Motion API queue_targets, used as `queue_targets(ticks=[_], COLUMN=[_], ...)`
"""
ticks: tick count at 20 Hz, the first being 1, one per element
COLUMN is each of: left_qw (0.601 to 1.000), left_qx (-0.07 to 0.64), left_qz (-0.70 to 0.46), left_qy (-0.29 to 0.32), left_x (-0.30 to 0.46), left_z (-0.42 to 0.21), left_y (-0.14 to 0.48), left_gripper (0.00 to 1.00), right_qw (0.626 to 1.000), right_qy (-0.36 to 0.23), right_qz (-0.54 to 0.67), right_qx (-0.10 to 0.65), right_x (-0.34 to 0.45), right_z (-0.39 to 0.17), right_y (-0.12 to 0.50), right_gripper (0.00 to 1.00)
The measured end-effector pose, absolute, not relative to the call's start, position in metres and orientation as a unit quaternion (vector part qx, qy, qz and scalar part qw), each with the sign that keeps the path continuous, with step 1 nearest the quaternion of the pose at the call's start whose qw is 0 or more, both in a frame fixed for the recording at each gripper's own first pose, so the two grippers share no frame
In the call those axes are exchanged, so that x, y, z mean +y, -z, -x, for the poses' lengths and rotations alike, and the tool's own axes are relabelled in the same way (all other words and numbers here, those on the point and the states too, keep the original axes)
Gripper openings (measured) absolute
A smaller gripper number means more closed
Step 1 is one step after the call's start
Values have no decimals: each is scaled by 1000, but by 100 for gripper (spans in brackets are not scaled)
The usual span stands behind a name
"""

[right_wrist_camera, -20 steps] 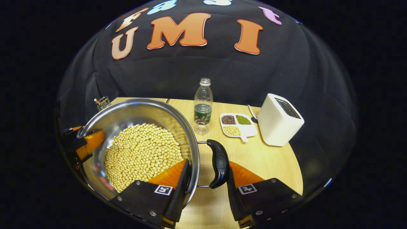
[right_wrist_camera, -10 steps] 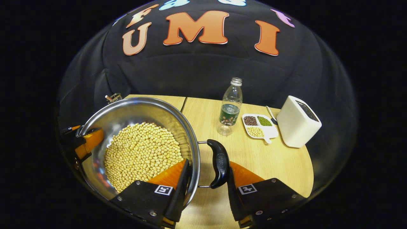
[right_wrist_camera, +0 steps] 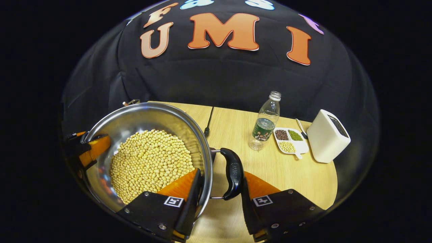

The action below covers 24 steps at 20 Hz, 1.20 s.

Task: First push the handle of the pot to place it horizontally, then grasp the pot with both hands and set it on the induction cooktop.

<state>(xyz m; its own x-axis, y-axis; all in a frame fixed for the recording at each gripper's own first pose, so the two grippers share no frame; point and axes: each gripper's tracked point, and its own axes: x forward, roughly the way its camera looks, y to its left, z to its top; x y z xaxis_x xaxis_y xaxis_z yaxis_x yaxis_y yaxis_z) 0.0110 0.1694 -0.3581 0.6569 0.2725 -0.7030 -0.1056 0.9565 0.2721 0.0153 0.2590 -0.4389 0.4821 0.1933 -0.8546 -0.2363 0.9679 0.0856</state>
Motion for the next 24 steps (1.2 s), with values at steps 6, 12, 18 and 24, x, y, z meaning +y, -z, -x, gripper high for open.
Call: queue_targets(ticks=[6, 12, 18, 24], left_qw=[894, 886, 880, 875], left_qx=[423, 443, 455, 466], left_qz=[-98, -100, -104, -101], left_qy=[-105, -92, -84, -81], left_x=[179, 178, 176, 175], left_z=[-9, -14, -18, -20], left_y=[378, 396, 405, 414], left_gripper=[81, 84, 81, 81], right_qw=[851, 843, 836, 831], right_qy=[-129, -120, -115, -113], right_qz=[25, 26, 24, 24], right_qx=[509, 524, 536, 543], right_x=[270, 272, 268, 269], right_z=[-12, -9, -9, -10], right_y=[455, 468, 483, 495], right_gripper=[60, 60, 60, 60])
